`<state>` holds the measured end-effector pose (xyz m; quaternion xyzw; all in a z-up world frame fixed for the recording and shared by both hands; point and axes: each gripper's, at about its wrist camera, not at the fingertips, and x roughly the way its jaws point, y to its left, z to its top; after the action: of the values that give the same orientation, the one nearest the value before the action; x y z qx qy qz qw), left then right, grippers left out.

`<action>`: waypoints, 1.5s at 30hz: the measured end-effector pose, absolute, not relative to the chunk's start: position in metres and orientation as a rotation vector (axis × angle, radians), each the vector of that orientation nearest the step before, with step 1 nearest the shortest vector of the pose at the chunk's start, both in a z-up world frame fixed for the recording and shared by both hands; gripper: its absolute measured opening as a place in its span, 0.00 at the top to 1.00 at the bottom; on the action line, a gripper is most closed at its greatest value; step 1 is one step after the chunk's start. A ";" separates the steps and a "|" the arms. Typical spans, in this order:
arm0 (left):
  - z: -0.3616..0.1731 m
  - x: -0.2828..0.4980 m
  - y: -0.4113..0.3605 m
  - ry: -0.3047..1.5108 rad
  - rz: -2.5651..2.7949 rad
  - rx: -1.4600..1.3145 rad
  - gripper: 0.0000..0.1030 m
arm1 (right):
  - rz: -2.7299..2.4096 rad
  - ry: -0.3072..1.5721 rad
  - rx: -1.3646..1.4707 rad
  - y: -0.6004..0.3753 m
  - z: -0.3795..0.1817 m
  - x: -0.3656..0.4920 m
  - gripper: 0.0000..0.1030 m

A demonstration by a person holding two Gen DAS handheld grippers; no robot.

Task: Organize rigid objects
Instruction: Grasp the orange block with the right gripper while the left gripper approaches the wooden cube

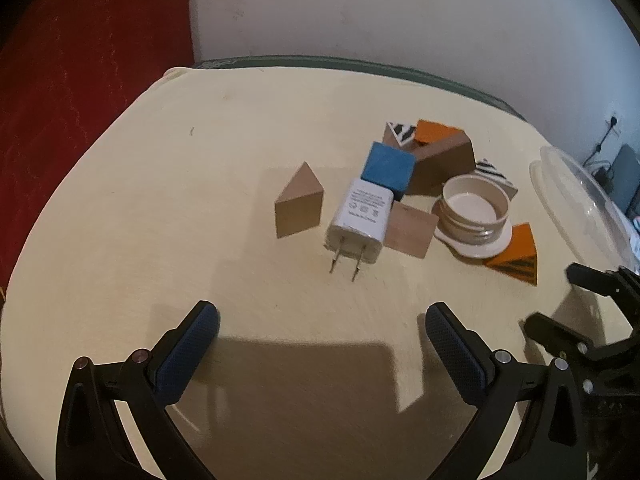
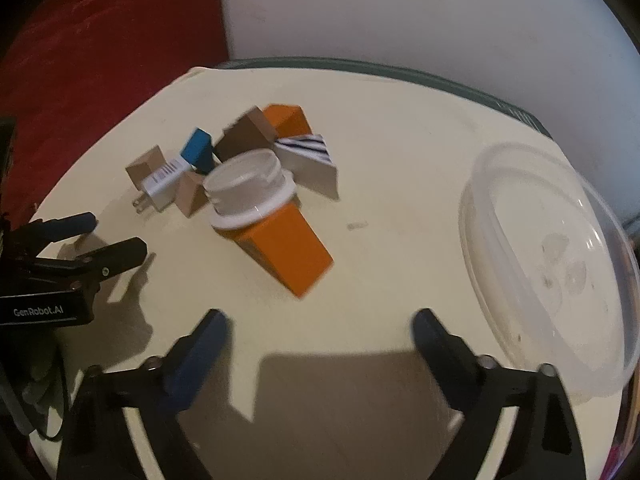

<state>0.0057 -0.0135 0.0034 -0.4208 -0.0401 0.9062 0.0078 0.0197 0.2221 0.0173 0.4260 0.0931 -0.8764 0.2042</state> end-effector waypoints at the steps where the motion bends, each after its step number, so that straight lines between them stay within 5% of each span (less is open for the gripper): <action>1: 0.004 0.007 -0.015 -0.140 2.838 -1.312 0.00 | -2.439 0.263 1.179 0.221 0.018 0.018 0.16; 9: 0.006 0.004 -0.020 -0.170 2.835 -1.318 0.00 | -2.392 0.234 1.098 0.206 0.028 -0.006 0.33; 13: 0.006 0.003 -0.023 -0.186 2.840 -1.318 0.00 | -2.330 0.238 1.083 0.192 0.027 -0.013 0.51; 22: 0.008 0.002 -0.040 -0.310 2.880 -1.317 0.01 | -2.388 0.224 1.059 0.185 0.028 -0.003 0.57; 32: 0.015 -0.015 -0.056 -0.351 2.890 -1.329 0.30 | -2.418 0.164 1.054 0.186 0.024 0.003 0.58; 45: 0.019 -0.039 -0.054 -0.259 2.922 -1.322 0.54 | -2.401 0.118 1.065 0.183 0.017 -0.006 0.57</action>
<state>-0.0395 -0.0536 0.0194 -0.4105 -0.0804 0.9075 -0.0381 -0.0057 0.1829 0.0172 0.3919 0.0432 -0.8833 0.2534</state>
